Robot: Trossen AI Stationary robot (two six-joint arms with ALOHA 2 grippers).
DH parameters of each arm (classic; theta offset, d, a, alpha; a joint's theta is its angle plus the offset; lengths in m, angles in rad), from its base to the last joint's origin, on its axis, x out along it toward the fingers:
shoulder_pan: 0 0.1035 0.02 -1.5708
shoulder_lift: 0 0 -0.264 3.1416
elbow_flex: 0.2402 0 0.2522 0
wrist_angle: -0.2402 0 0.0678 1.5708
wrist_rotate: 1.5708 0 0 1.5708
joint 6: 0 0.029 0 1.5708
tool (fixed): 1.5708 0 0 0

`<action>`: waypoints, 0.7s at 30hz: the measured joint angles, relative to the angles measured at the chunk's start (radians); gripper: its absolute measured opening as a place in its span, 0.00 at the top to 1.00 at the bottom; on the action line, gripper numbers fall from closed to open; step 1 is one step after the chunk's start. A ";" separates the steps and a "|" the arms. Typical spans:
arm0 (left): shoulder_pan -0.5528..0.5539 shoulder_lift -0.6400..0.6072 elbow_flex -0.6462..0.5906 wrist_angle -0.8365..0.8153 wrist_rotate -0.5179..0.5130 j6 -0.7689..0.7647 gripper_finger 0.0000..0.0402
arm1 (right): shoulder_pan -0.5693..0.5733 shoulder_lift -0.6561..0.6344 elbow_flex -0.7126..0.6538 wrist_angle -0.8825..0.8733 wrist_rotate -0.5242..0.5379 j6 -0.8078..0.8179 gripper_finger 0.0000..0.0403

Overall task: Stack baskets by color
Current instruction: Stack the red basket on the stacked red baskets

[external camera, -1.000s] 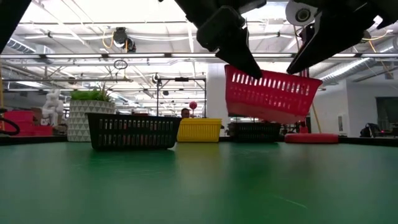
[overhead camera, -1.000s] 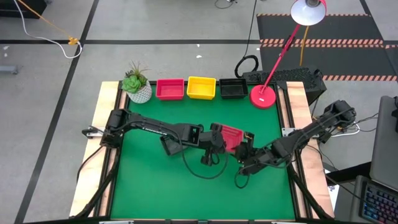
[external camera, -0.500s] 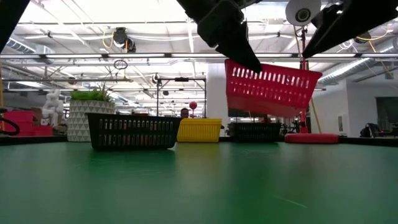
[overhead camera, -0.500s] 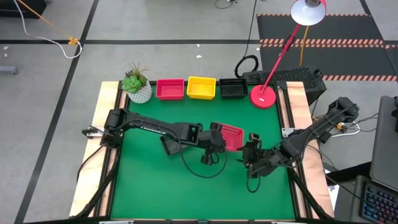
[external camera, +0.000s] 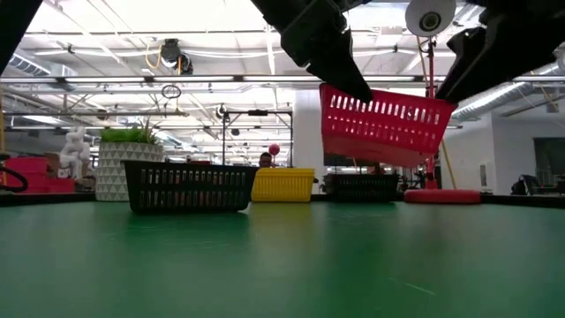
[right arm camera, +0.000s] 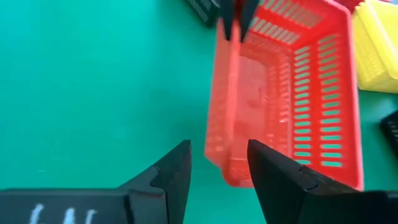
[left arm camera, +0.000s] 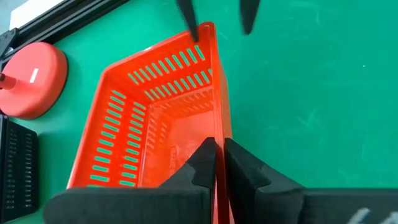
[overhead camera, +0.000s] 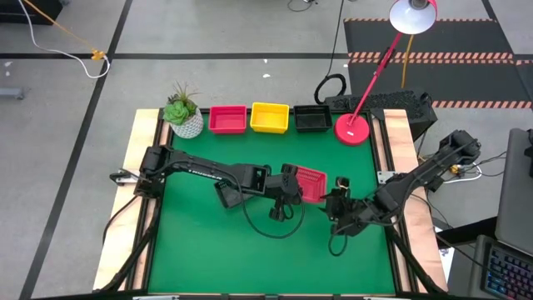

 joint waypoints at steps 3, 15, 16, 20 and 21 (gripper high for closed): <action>0.000 0.000 0.000 0.000 0.000 0.000 0.97 | -0.010 0.000 -0.015 0.008 0.019 -0.002 0.63; 0.000 0.000 0.000 0.019 0.016 0.002 0.96 | -0.041 0.000 -0.080 0.132 0.015 -0.063 0.89; 0.000 0.000 0.000 0.019 0.020 0.002 0.97 | -0.041 0.000 -0.080 0.134 0.015 -0.065 0.93; 0.000 0.000 0.000 0.018 0.029 -0.008 0.96 | -0.042 0.000 -0.080 0.140 0.014 -0.079 0.98; 0.000 0.000 0.000 0.019 0.029 -0.023 0.94 | -0.043 0.000 -0.080 0.141 0.014 -0.077 0.97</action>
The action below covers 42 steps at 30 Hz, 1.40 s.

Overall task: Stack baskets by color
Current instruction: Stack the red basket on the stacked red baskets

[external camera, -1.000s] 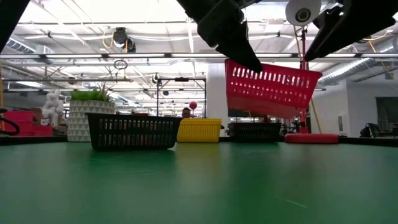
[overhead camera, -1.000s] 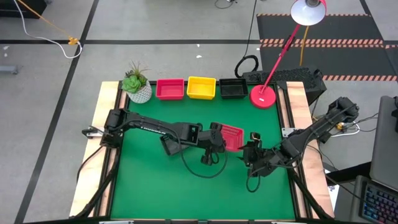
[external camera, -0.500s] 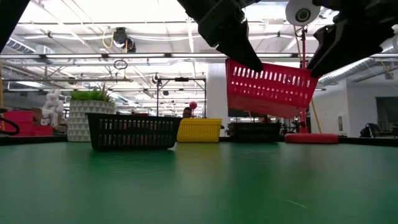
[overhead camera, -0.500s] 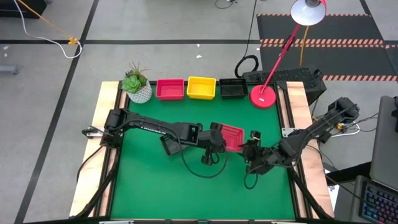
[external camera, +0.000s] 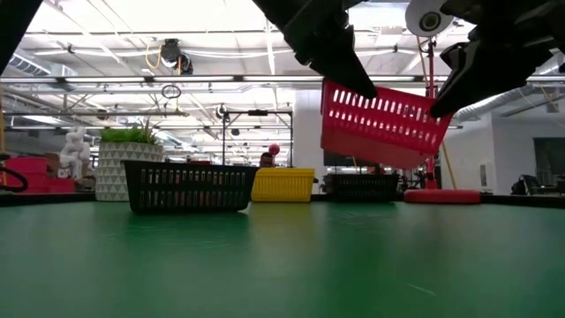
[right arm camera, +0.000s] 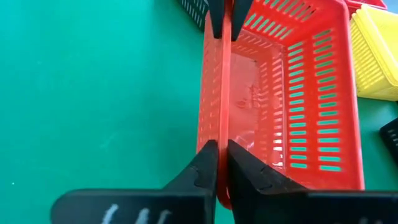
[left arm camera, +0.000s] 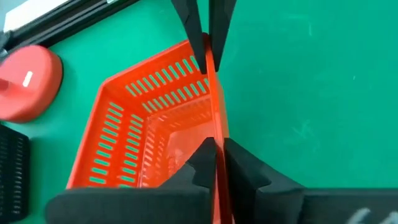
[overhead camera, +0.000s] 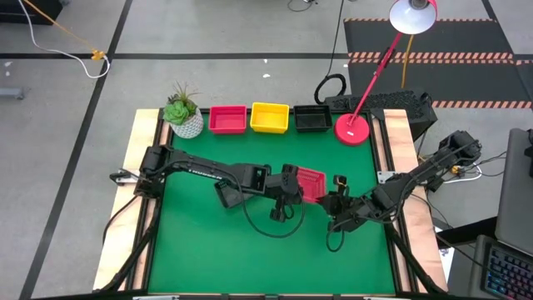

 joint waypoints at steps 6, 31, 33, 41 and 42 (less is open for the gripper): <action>-0.002 -0.003 0.000 0.014 0.001 -0.079 0.70 | -0.005 0.000 0.000 0.027 0.000 -0.007 0.98; -0.003 -0.002 0.232 -0.250 -0.037 -0.100 0.55 | -0.061 0.034 0.000 0.049 -0.052 -0.012 0.99; -0.004 0.007 0.231 -0.250 -0.050 -0.098 0.55 | -0.061 0.034 0.000 0.050 -0.052 -0.012 0.99; -0.005 0.073 0.227 -0.219 -0.051 -0.098 0.55 | -0.062 0.051 0.000 0.133 -0.053 -0.049 0.99; -0.005 0.081 0.227 -0.221 -0.052 -0.103 0.55 | -0.062 0.056 0.000 0.144 -0.055 -0.056 0.99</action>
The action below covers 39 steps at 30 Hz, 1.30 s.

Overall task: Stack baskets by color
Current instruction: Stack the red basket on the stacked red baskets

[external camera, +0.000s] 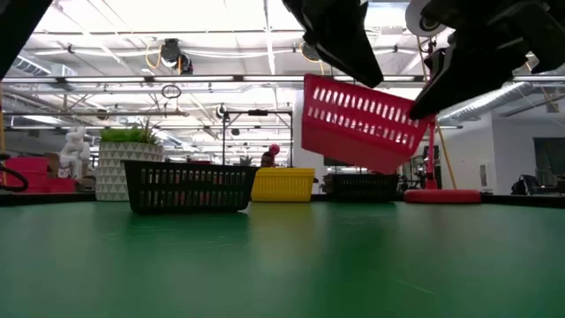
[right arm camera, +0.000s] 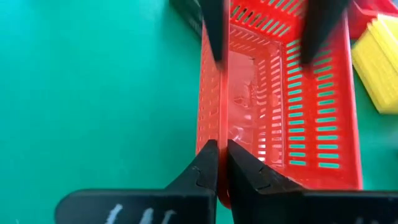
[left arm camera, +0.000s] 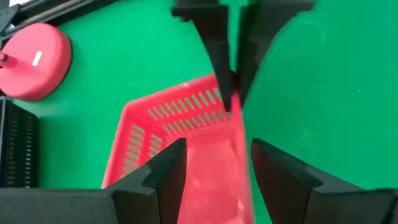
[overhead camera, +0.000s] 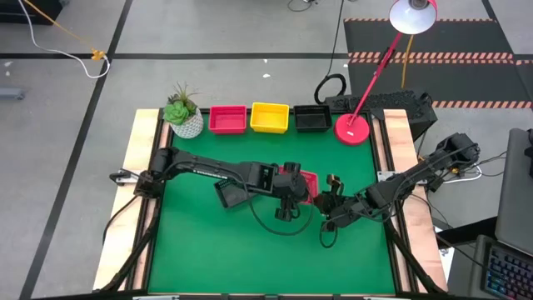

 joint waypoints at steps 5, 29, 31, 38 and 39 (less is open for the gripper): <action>0.000 0.022 0.000 -0.003 0.008 -0.010 0.55 | -0.013 0.030 0.000 0.047 -0.022 -0.035 0.99; 0.000 0.040 0.000 -0.084 0.027 -0.020 0.87 | -0.020 0.031 0.000 0.062 -0.010 -0.042 0.98; 0.000 0.040 0.000 -0.085 0.029 -0.009 0.92 | -0.020 0.031 0.000 0.062 -0.009 -0.042 0.98; 0.000 0.040 0.000 -0.085 0.028 -0.004 0.96 | -0.020 0.031 0.000 0.061 -0.010 -0.043 0.97; 0.000 0.040 0.000 -0.085 0.027 -0.001 0.96 | -0.020 0.031 0.000 0.063 -0.004 -0.043 0.95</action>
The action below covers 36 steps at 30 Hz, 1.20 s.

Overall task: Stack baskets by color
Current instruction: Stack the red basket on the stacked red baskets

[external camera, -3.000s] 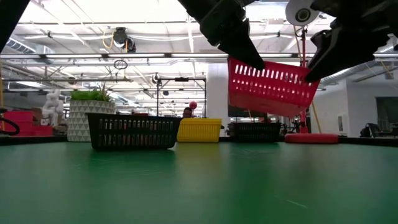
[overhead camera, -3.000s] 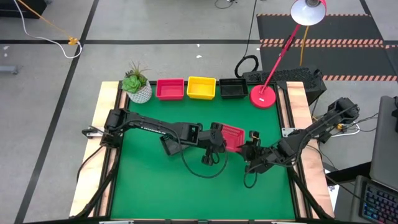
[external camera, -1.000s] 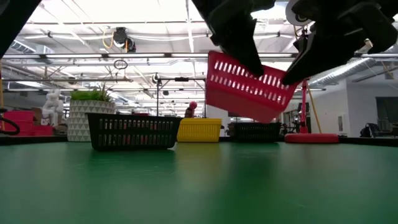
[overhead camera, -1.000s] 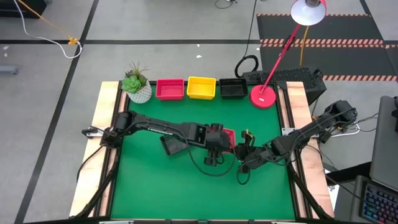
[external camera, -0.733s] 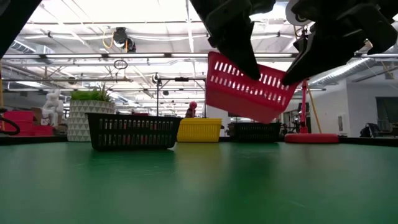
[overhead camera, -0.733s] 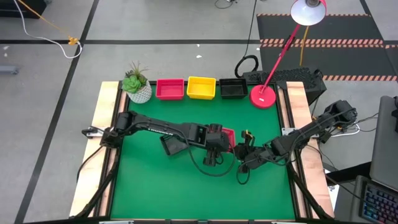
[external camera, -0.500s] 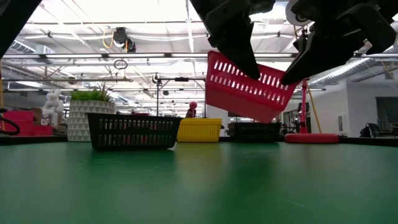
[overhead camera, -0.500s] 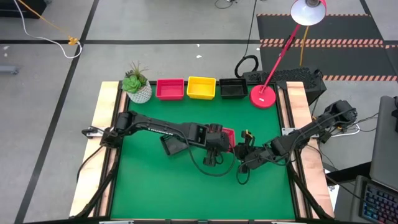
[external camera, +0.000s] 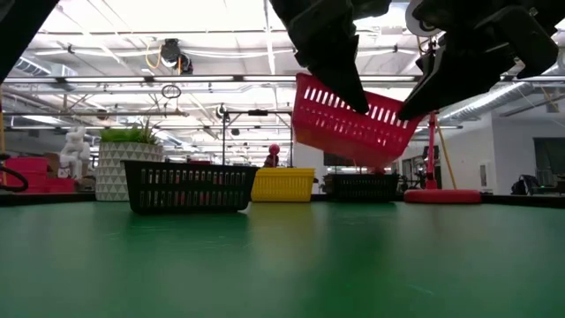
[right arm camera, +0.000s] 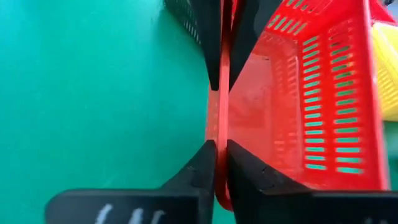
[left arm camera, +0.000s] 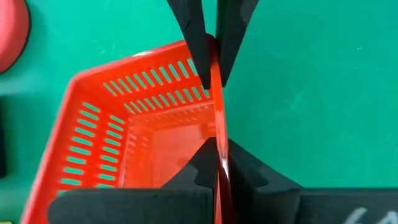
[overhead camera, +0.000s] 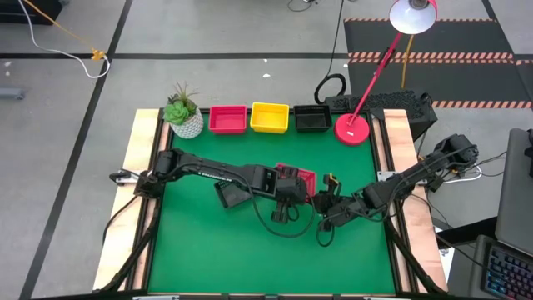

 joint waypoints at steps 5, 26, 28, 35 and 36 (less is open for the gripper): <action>0.002 -0.007 0.000 -0.048 -0.001 0.008 0.98 | 0.015 -0.024 0.000 0.009 0.038 0.001 0.80; 0.091 -0.244 0.000 -0.274 -0.082 -0.008 0.97 | 0.159 -0.218 0.001 -0.026 0.072 -0.018 0.55; 0.103 -0.274 0.000 -0.283 -0.082 0.000 0.97 | 0.165 -0.219 0.001 -0.034 0.071 -0.018 0.55; 0.148 -0.430 -0.131 -0.207 -0.083 -0.015 0.97 | 0.191 -0.219 0.001 -0.040 0.069 -0.015 0.55; 0.152 -0.457 -0.181 -0.162 -0.082 -0.021 0.97 | 0.194 -0.219 0.001 -0.040 0.068 -0.015 0.55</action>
